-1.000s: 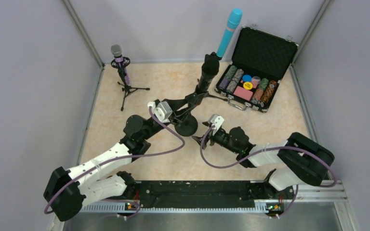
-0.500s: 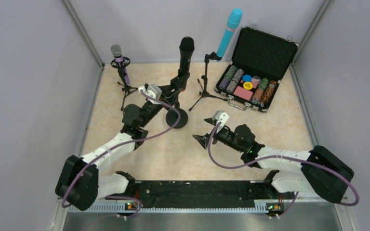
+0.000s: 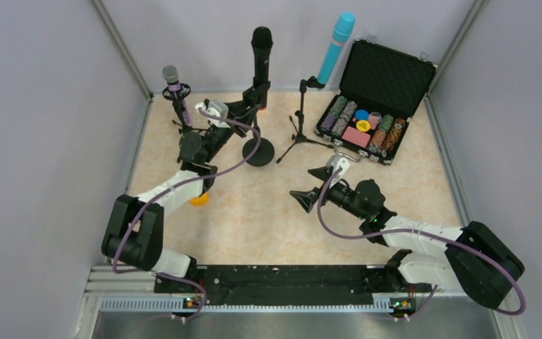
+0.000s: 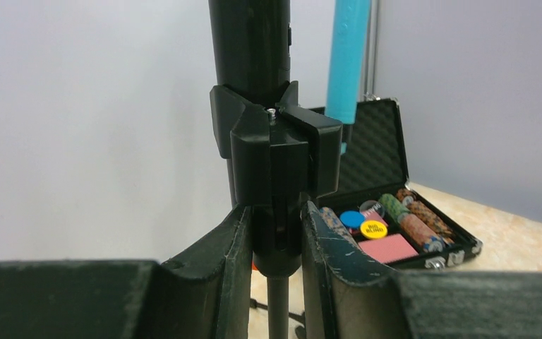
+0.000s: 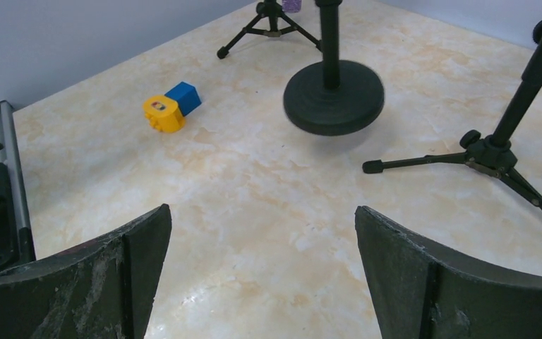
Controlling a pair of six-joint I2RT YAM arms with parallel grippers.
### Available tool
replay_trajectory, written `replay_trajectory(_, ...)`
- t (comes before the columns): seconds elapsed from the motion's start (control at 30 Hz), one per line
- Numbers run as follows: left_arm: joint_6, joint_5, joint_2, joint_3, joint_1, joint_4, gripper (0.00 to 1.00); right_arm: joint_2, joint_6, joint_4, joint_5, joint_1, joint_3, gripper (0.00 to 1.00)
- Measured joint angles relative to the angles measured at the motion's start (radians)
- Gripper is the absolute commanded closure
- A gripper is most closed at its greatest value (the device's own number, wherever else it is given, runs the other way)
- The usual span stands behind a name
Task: Attach the microphones to the stand
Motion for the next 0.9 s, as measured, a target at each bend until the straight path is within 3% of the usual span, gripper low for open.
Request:
replay_trajectory(0.37, -0.032, 0.068, 0.166, 0.152, 0.051, 0.073, 1.00, 0.057, 0.060, 0.039, -0.053, -0.010, 0.000, 0.01)
replay_trajectory(0.9, -0.030, 0.016, 0.294, 0.159, 0.053, 0.087, 1.00, 0.068, 0.062, 0.041, -0.062, -0.010, 0.000, 0.01)
